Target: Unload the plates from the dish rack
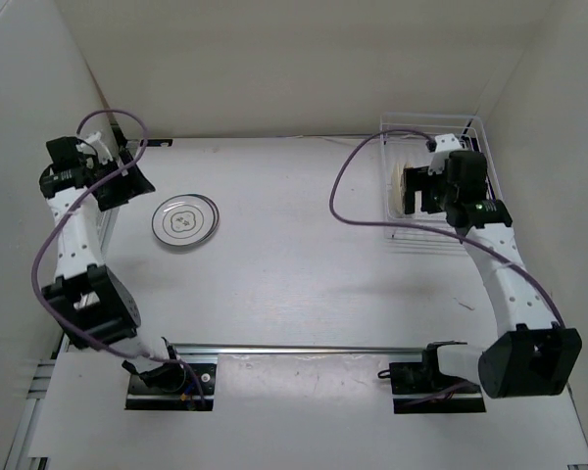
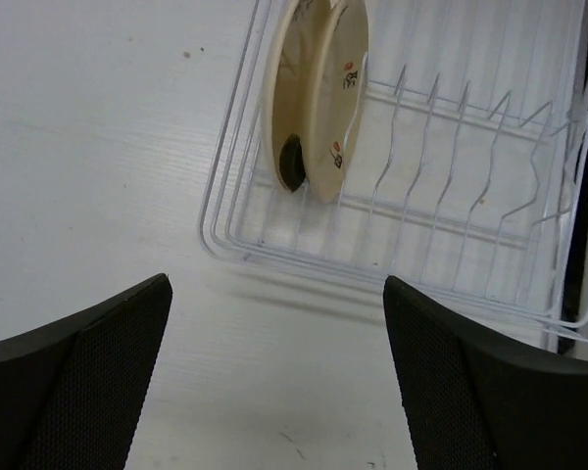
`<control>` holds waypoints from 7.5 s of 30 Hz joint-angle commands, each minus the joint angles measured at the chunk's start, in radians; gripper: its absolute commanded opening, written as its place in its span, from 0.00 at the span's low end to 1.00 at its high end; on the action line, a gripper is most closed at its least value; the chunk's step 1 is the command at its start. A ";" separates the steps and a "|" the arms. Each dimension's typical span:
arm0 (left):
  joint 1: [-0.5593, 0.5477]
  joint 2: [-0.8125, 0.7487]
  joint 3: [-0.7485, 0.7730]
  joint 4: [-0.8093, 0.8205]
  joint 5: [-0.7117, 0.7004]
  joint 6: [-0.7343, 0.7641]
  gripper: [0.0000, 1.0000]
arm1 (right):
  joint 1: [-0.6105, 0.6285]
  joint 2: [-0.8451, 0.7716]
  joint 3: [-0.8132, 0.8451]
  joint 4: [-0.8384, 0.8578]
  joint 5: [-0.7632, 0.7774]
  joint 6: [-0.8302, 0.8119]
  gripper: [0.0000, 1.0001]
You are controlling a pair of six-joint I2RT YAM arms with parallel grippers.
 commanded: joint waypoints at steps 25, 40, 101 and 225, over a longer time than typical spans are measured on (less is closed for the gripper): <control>-0.271 -0.404 -0.223 0.092 -0.150 0.200 0.95 | -0.116 0.429 0.311 0.086 -0.198 0.230 0.55; -0.271 -0.424 -0.242 0.092 -0.141 0.182 0.96 | -0.116 0.538 0.368 0.104 -0.189 0.221 0.43; -0.271 -0.397 -0.213 0.092 -0.012 0.136 0.99 | 0.047 0.182 0.358 0.074 -0.188 -0.029 0.00; -0.383 0.408 0.247 0.042 0.370 -0.096 0.10 | 0.455 -0.064 0.028 0.308 0.446 -0.432 1.00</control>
